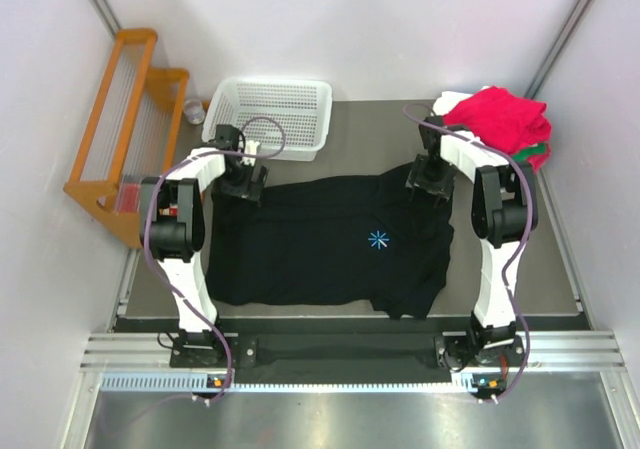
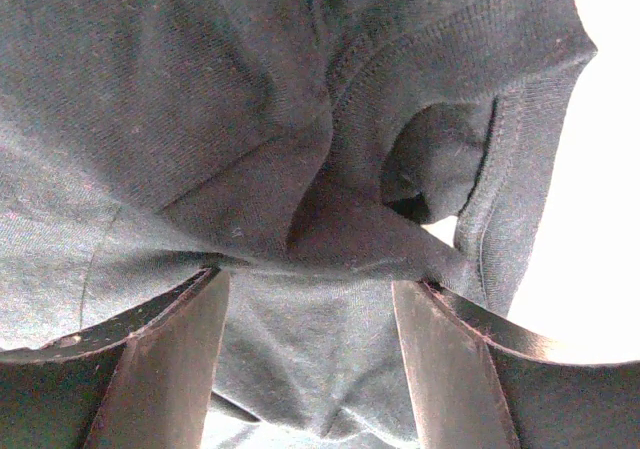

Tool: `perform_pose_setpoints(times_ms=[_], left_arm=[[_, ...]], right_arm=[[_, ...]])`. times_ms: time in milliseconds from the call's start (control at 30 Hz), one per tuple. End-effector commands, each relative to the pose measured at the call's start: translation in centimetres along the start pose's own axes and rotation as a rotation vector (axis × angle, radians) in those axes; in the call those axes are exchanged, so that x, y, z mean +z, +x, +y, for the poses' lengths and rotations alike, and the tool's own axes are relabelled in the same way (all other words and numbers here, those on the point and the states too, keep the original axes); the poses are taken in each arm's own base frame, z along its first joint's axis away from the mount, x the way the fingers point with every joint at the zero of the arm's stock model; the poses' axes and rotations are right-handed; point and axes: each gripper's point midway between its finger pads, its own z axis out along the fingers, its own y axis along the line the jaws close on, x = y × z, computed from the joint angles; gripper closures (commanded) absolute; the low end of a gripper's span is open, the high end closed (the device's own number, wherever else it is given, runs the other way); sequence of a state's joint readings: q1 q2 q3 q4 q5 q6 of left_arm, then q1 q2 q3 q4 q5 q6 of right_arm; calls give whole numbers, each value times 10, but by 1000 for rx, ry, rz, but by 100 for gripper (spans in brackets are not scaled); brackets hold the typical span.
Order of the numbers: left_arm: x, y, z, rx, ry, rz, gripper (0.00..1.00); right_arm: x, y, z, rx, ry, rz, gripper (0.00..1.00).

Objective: Fold and stack the t-shirts
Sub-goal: Fold the tshirt

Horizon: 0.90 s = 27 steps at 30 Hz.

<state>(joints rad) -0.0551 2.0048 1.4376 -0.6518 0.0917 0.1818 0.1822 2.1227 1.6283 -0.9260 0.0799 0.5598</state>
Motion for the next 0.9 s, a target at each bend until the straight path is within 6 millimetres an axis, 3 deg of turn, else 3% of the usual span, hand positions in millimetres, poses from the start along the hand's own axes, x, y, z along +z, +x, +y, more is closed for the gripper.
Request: perform_pose_setpoints(times_ms=[0, 133, 267, 367, 400, 433, 467, 500, 533, 600, 633, 767, 833, 867], left_arm=[[24, -41, 13, 3, -36, -128, 1], [28, -50, 12, -2, -18, -132, 1], [22, -49, 0, -17, 39, -125, 1], [-4, -48, -11, -8, 82, -146, 1], [-11, -46, -13, -4, 90, -149, 1], [-36, -52, -18, 9, 106, -194, 1], [-48, -54, -20, 19, 109, -214, 1], [-63, -58, -21, 25, 111, -243, 1], [-89, -64, -23, 36, 106, -293, 1], [-119, -72, -27, 54, 115, -353, 1], [-144, -74, -30, 61, 110, -395, 1], [-210, -79, -32, 68, 75, -525, 1], [-241, -71, -38, 90, 73, -589, 1], [-245, -62, -41, 123, 77, -585, 1]], right_arm=[[27, -67, 7, 34, -24, -164, 35], [25, -80, 12, 46, -44, -173, 36], [19, -79, 15, 37, -58, -161, 37], [-5, -79, 17, 17, -58, -206, 35], [-29, -84, 18, 15, -68, -260, 33], [-40, -84, 15, 7, -49, -293, 32], [-52, -83, 18, -8, -55, -316, 31], [-78, -86, 18, -3, -71, -365, 30], [-90, -86, 18, -6, -74, -389, 30], [-123, -82, 19, -9, -93, -440, 28], [-132, -78, 18, -7, -95, -451, 28], [-185, -52, 19, -45, -138, -535, 25], [-185, -29, 15, -85, -123, -518, 25], [-199, -14, 20, -116, -151, -534, 25]])
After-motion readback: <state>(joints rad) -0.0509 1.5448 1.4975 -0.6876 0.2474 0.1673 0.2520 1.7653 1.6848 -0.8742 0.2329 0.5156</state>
